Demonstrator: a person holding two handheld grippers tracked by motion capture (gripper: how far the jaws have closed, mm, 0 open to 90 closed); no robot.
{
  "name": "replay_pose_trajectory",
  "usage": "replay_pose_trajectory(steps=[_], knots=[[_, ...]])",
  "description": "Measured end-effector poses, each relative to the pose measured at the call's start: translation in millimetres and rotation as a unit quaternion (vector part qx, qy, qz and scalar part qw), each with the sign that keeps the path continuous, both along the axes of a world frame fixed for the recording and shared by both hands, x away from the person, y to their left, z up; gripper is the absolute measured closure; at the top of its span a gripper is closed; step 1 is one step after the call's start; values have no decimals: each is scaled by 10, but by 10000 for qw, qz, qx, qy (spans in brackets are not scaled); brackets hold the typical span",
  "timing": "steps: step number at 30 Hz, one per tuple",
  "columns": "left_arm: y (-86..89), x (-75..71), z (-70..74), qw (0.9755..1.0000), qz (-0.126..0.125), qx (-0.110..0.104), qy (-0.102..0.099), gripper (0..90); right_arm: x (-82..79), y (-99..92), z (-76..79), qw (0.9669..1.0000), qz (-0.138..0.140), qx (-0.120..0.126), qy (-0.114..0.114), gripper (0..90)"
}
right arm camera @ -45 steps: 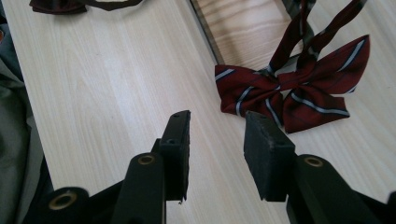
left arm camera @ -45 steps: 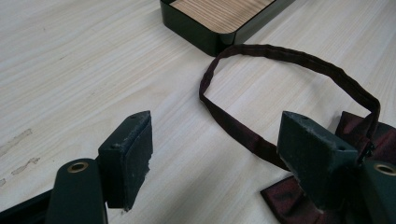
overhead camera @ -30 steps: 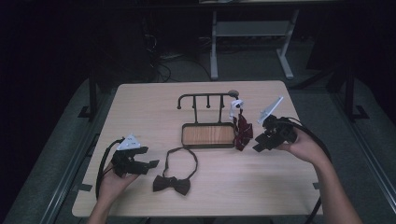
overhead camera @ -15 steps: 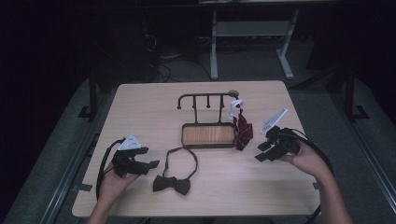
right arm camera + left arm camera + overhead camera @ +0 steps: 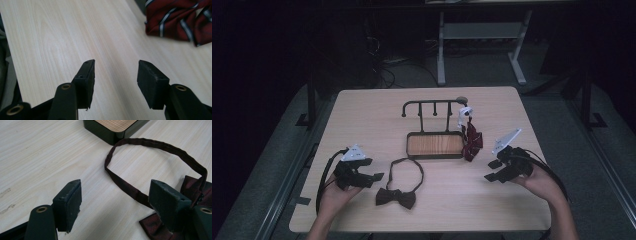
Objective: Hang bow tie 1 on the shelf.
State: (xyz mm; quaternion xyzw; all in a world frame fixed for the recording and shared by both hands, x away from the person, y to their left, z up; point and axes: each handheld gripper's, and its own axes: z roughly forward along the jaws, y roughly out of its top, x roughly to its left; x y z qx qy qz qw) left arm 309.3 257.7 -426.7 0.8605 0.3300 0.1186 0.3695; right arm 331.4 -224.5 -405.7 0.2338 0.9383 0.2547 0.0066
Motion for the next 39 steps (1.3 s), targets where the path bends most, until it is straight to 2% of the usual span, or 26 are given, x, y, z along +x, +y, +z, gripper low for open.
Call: replay_pose_trajectory(steps=[4, 9, 12, 15, 17, 20, 22, 28, 29, 33, 36, 39], knots=[[-17, 0, -12, 10000, 35, -67, 19, 267, -9, -94, -27, 9998, -199, 98, -12, 459], [-40, 12, -22, 9999, -70, 5, 91, 296, -56, -158, -93, 9993, -353, 141, -4, 431], [-68, 6, -19, 9999, -103, 73, 47, 297, -78, -180, -142, 9991, -372, 193, 30, 428], [-94, 20, -2, 9998, -129, 157, 12, 305, -95, -175, -178, 9994, -329, 111, 72, 426], [-111, 41, 9, 9997, -160, 192, 53, 323, -97, -178, -171, 9994, -315, 140, 59, 419], [-139, 77, 23, 9996, -195, 131, 169, 331, -116, -183, -151, 9993, -317, 193, 34, 410], [-166, 102, 46, 9995, -225, 171, 170, 346, -133, -186, -151, 9994, -307, 174, 11, 406], [-274, 218, 66, 9985, -316, 347, 274, 378, -144, -209, -143, 9993, -306, 221, 42, 402], [-282, 243, 58, 9986, -307, 343, 243, 373, -148, -207, -138, 9994, -274, 225, 30, 403], [-317, 368, 8, 9979, -236, 433, 430, 384, -173, -191, -107, 9994, -236, 271, 23, 403], [-352, 441, 12, 9973, -235, 465, 507, 407, -177, -199, -99, 9995, -226, 238, -25, 401], [-394, 490, 19, 9969, -286, 485, 551, 468, -189, -201, -89, 9995, -157, 286, -29, 414]])
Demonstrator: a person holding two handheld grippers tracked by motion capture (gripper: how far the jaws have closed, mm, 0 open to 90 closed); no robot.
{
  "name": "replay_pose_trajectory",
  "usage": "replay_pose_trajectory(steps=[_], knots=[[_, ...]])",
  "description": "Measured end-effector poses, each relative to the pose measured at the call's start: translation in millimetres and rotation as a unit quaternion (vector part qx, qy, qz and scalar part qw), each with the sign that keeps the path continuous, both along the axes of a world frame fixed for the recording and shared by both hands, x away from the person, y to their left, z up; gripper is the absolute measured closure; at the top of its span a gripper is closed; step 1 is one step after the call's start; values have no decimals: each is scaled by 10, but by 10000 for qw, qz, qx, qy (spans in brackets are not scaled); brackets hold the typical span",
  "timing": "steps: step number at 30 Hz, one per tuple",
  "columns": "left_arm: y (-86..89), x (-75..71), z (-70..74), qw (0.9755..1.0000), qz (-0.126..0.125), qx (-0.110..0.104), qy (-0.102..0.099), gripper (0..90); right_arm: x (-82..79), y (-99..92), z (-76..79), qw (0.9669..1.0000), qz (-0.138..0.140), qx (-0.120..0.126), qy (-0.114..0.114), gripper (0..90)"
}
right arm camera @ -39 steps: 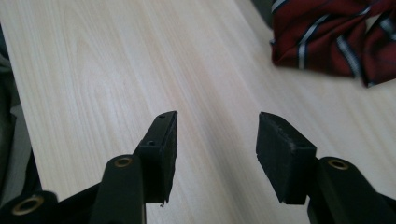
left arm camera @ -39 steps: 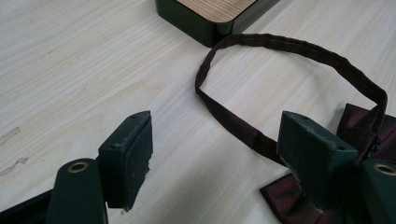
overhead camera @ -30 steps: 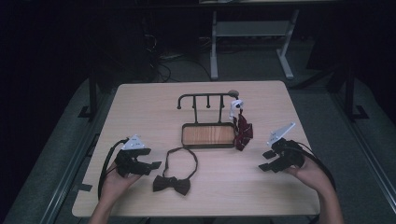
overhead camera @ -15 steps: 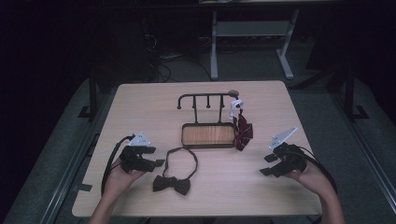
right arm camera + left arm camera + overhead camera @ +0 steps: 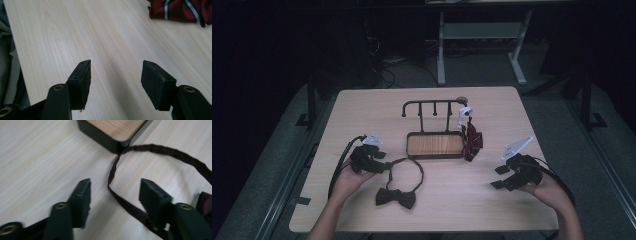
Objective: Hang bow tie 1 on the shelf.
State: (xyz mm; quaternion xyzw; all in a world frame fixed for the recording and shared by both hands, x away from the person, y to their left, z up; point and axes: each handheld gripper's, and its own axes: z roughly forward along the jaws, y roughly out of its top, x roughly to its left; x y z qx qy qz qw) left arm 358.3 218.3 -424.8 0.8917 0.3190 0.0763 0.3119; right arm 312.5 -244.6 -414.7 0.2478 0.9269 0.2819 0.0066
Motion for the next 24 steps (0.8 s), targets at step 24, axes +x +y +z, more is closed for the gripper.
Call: replay_pose_trajectory(steps=[24], knots=[[-95, 203, -193, 9979, -76, 297, 564, 671, -7, 19, 13, 10000, 11, 1, -35, 402]])
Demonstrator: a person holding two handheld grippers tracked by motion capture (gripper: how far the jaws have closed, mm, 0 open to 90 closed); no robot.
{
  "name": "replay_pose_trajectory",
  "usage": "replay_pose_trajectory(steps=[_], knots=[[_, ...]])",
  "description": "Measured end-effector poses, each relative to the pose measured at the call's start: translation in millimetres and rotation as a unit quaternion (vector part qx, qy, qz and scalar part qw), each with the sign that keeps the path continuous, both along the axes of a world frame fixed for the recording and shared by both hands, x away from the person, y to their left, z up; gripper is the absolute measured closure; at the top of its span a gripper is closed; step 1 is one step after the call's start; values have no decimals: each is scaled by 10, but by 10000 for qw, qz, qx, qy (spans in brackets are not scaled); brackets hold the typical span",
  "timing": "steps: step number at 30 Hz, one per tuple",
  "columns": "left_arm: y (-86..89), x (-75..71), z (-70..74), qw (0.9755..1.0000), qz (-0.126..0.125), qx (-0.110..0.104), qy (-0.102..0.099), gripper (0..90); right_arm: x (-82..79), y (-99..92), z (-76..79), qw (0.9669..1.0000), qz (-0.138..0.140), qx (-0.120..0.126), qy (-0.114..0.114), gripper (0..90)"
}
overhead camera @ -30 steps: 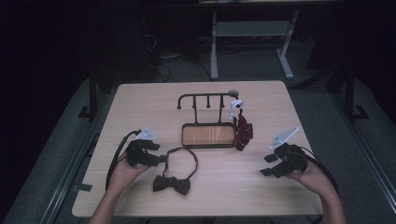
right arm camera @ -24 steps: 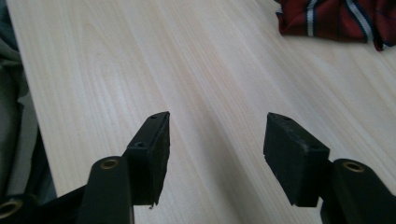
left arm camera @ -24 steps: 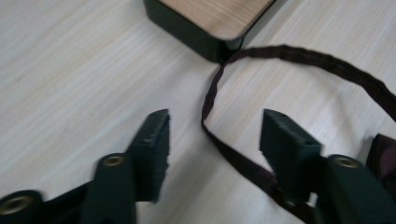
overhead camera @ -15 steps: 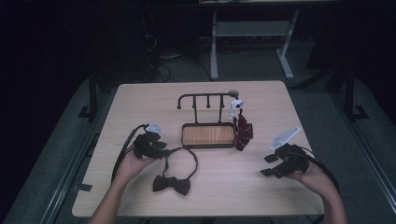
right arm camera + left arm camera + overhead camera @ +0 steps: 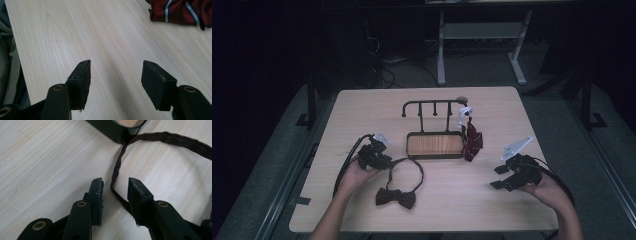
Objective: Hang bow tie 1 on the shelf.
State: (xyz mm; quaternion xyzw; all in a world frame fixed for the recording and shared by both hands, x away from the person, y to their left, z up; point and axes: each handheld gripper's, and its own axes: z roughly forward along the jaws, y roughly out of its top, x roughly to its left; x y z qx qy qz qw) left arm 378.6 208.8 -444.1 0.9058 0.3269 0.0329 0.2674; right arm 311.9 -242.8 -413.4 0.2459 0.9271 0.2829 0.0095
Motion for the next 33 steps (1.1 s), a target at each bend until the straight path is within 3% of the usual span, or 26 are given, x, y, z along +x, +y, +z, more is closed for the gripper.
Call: replay_pose_trajectory(steps=[2, 8, 14, 20, 27, 33], knots=[[0, 3, 13, 9999, -110, 106, -22, 707, 0, 0, 3, 10000, 11, -11, -29, 402], [-22, 8, -28, 9999, -73, 90, 72, 778, -7, 9, 9, 10000, 3, 1, -13, 399], [-27, 0, -23, 9998, -159, 101, 46, 886, 0, 22, -1, 10000, 44, -28, -39, 399], [-30, -50, 22, 9996, -284, 43, 29, 890, 1, 17, 8, 10000, 35, 12, -39, 396], [52, -68, 77, 9990, -413, -1, 167, 891, 4, 34, -7, 10000, 33, 10, 6, 395], [67, -133, 159, 9987, -494, -45, 151, 892, 9, 73, -2, 9999, 56, 16, -90, 396]])
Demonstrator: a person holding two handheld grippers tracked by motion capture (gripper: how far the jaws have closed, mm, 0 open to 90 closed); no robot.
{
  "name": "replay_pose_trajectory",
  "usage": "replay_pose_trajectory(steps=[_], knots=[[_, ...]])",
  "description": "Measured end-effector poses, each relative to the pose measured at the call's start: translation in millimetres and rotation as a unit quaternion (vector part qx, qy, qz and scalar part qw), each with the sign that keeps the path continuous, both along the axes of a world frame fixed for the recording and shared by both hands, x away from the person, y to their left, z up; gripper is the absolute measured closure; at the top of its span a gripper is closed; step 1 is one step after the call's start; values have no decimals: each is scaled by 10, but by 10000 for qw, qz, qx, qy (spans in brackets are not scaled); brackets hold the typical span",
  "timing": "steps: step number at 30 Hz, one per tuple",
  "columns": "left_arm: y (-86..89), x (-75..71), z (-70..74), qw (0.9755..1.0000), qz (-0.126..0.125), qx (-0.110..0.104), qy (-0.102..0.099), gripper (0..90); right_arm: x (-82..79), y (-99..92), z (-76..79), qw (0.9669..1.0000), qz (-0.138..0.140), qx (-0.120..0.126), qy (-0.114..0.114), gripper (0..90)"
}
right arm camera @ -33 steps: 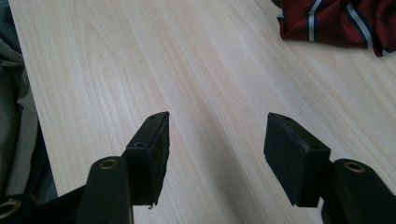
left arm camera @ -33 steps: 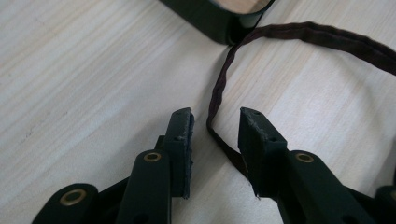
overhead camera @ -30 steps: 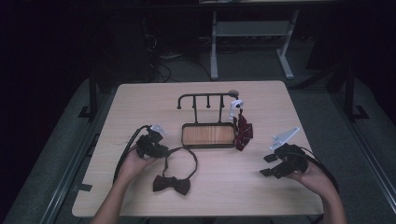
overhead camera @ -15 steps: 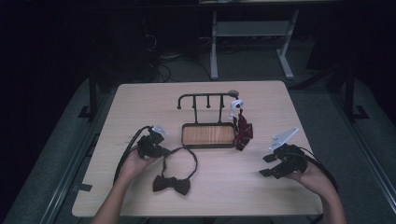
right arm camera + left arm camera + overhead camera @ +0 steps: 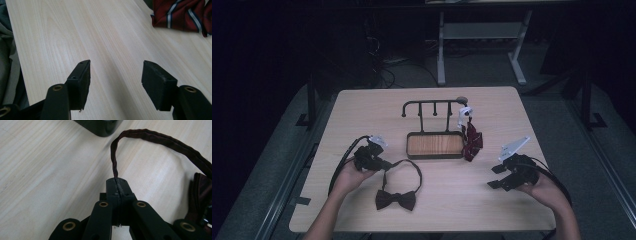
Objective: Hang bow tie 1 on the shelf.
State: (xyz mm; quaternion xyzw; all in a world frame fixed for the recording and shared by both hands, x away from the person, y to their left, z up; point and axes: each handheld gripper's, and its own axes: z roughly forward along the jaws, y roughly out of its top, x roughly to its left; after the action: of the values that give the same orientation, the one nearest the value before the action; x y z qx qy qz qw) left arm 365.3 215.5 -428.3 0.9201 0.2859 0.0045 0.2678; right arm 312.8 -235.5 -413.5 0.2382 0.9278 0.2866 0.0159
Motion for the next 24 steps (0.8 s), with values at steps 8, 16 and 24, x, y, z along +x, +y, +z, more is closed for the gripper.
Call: replay_pose_trajectory(steps=[8, 16, 24], knots=[[-10, -42, 146, 9998, -167, -15, -71, 892, -3, -9, -9, 10000, 28, 2, 39, 387], [-2, -75, 234, 9997, -248, 3, -41, 897, 1, -19, -16, 10000, 28, 8, 30, 384], [40, -102, 311, 9995, -328, -47, 0, 898, -7, -29, -6, 10000, 3, 30, 43, 382]])
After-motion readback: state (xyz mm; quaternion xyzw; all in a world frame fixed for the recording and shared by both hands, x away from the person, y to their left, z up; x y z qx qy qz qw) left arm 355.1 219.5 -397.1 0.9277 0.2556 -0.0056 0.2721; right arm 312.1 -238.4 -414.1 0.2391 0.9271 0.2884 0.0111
